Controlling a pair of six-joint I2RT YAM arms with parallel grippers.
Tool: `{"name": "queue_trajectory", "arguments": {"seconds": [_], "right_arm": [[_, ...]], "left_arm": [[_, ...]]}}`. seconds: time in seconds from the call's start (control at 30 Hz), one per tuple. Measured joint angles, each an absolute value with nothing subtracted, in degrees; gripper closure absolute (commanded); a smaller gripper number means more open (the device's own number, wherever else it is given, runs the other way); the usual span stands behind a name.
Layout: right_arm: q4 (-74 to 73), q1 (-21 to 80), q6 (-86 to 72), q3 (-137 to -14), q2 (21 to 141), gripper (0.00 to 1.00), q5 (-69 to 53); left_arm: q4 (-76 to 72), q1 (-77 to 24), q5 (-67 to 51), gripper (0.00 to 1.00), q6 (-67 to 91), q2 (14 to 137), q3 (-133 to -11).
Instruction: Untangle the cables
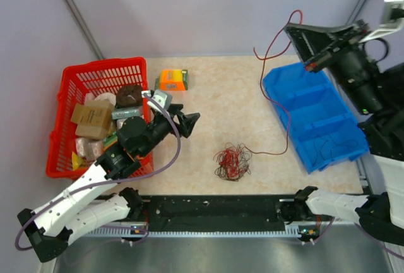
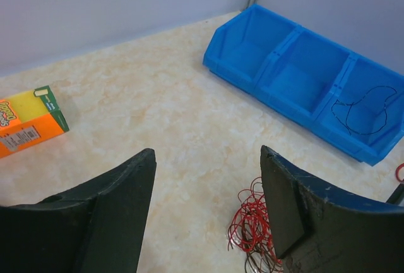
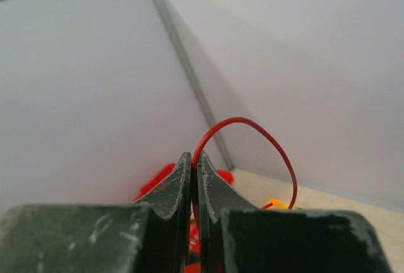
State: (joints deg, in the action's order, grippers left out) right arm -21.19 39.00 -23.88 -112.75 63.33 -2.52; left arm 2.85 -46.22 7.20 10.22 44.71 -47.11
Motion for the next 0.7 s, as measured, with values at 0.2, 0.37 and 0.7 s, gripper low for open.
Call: {"name": "queue_trajectory", "arguments": {"seconds": [0.2, 0.37, 0.7], "right_arm": [[-24.1, 39.0, -16.1, -100.3, 61.5, 1.00, 13.2], [-25.8, 33.8, -12.0, -94.0, 59.8, 1.00, 19.5], [-27.6, 12.4, -17.2, -91.6, 58.2, 1.00, 13.3]], "left_arm": [[2.1, -46.2, 6.5, 0.28, 10.1, 45.9, -47.1], [2.1, -46.2, 5.4, 0.28, 10.1, 46.5, -47.1], [2.1, -46.2, 4.9, 0.28, 10.4, 46.5, -47.1]]}}
